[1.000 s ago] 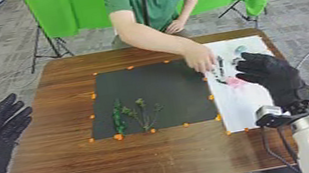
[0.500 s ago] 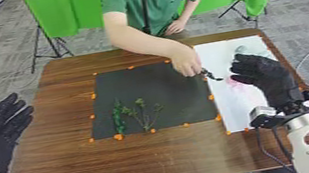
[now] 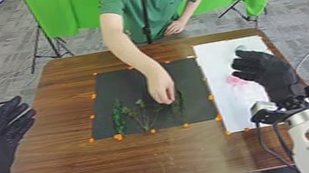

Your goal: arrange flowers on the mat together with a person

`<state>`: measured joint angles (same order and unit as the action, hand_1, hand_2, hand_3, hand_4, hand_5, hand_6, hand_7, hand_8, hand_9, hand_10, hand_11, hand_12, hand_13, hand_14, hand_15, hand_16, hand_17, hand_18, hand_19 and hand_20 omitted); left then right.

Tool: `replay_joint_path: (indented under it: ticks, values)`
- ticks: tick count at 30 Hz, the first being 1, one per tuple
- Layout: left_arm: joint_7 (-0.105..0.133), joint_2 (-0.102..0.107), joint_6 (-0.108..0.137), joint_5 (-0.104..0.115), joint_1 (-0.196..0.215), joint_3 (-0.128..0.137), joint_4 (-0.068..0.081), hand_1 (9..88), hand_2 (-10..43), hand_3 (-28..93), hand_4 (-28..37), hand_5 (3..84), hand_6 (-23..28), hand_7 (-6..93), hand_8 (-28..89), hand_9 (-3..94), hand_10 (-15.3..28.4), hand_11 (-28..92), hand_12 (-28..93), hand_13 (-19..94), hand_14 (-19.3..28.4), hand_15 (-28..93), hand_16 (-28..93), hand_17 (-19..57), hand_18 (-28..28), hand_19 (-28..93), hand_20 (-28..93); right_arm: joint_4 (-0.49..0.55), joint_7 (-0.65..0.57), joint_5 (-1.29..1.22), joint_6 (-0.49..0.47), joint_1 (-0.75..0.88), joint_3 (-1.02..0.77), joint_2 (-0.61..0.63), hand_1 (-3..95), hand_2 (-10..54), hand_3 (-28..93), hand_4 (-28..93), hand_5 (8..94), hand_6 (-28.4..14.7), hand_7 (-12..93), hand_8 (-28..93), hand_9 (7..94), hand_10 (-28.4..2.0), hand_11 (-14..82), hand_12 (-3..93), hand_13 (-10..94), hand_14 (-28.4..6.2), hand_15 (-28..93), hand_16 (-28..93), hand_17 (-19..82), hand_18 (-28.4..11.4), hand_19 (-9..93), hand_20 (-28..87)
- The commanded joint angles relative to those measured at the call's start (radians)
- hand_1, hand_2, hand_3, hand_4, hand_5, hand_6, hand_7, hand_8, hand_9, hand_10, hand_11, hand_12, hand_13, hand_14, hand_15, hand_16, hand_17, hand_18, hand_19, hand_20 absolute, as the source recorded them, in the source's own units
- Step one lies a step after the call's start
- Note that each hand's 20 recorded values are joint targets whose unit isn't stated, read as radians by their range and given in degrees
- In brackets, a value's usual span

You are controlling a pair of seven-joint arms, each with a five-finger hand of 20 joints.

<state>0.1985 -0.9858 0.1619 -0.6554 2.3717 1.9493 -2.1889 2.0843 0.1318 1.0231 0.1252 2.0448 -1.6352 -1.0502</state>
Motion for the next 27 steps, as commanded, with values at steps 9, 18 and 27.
replay_joint_path:
  ticks: [9, 18, 27]
  values:
    - [-0.019, -0.015, 0.001, 0.002, 0.010, 0.008, -0.003, 28.6, 0.4, 67, -21.0, 38.3, 4.3, 20.4, -8, 32.9, 13.2, 22, 19, 28, 15.4, 29, 2, -5.1, 21.0, 43, 14, -0.024, -0.001, 0.165, 0.080, -0.047, 0.040, 0.020, 15.4, 8.4, 85, -25, 48.7, -5.4, 23, -12, 46.8, -16.2, 18.7, 22.3, 38, -12.6, 25, 24, 11, -21.8, 44, 24]
    - [-0.014, -0.003, -0.008, -0.002, -0.006, 0.001, 0.003, 28.5, 0.4, 67, -20.9, 38.2, 4.2, 20.5, -8, 32.9, 13.2, 22, 19, 28, 15.4, 29, 2, -5.1, 21.0, 43, 14, -0.010, 0.001, 0.182, 0.103, -0.019, 0.005, 0.027, 17.3, 7.4, 85, -25, 48.5, -5.1, 24, -12, 48.3, -15.7, 19.8, 22.0, 41, -12.4, 28, 23, 12, -21.8, 47, 25]
    - [-0.012, 0.000, -0.016, -0.004, -0.009, -0.002, 0.008, 28.6, 0.3, 67, -20.8, 38.2, 4.2, 20.4, -8, 33.0, 13.2, 22, 19, 28, 15.5, 29, 2, -5.1, 21.0, 43, 14, -0.008, 0.001, 0.186, 0.104, 0.002, -0.021, 0.030, 18.0, 6.7, 85, -25, 48.2, -4.9, 24, -12, 48.1, -15.7, 19.8, 21.9, 41, -12.3, 28, 22, 12, -21.9, 47, 25]
